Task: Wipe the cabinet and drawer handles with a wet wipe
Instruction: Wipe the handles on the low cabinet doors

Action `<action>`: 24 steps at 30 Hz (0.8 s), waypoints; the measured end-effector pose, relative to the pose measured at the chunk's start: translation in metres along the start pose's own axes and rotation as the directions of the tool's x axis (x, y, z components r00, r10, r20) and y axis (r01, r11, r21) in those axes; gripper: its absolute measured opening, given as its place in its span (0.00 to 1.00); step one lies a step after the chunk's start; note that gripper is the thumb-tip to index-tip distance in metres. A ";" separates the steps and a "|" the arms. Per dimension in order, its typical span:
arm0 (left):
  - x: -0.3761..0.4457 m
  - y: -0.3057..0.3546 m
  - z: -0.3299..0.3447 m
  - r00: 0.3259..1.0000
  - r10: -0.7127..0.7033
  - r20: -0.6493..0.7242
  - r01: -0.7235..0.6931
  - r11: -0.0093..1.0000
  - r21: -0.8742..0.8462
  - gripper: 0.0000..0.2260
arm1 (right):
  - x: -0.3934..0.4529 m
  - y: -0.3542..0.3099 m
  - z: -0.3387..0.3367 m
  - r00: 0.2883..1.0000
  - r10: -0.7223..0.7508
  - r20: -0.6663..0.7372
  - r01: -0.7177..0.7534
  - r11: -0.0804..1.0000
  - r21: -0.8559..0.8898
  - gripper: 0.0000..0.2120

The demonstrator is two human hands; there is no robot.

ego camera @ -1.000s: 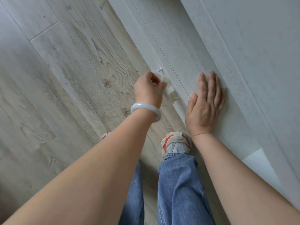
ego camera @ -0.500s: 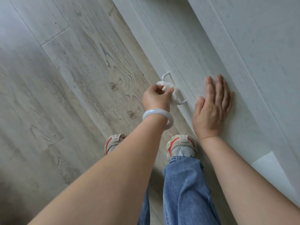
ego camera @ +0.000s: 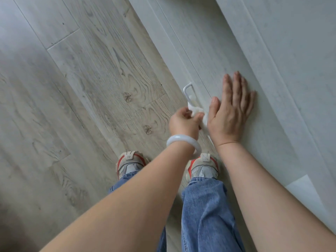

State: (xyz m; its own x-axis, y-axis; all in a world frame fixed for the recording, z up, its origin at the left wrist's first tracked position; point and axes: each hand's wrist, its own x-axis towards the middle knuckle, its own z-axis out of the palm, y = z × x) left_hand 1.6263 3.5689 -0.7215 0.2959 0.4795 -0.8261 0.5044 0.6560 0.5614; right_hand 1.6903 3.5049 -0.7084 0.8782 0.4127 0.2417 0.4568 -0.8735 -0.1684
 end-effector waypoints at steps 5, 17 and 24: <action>0.005 0.019 -0.002 1.000 -0.014 0.024 0.014 1.000 0.016 0.06 | 0.000 0.001 -0.001 0.997 -0.039 -0.063 0.042 0.998 0.040 0.15; -0.005 0.018 -0.001 0.994 -0.089 0.061 0.093 0.994 -0.058 0.07 | -0.001 0.000 0.000 0.993 -0.044 -0.107 0.042 0.999 -0.022 0.15; 0.030 0.061 -0.013 0.994 0.095 -0.050 -0.097 0.994 -0.042 0.08 | 0.001 -0.003 -0.008 0.989 -0.109 -0.098 0.105 0.993 -0.045 0.11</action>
State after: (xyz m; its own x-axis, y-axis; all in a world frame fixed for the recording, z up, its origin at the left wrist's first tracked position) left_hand 1.6556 3.6314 -0.7114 0.3012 0.5680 -0.7659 0.4391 0.6303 0.6402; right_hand 1.6890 3.5059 -0.7000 0.8049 0.4784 0.3511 0.5398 -0.8360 -0.0984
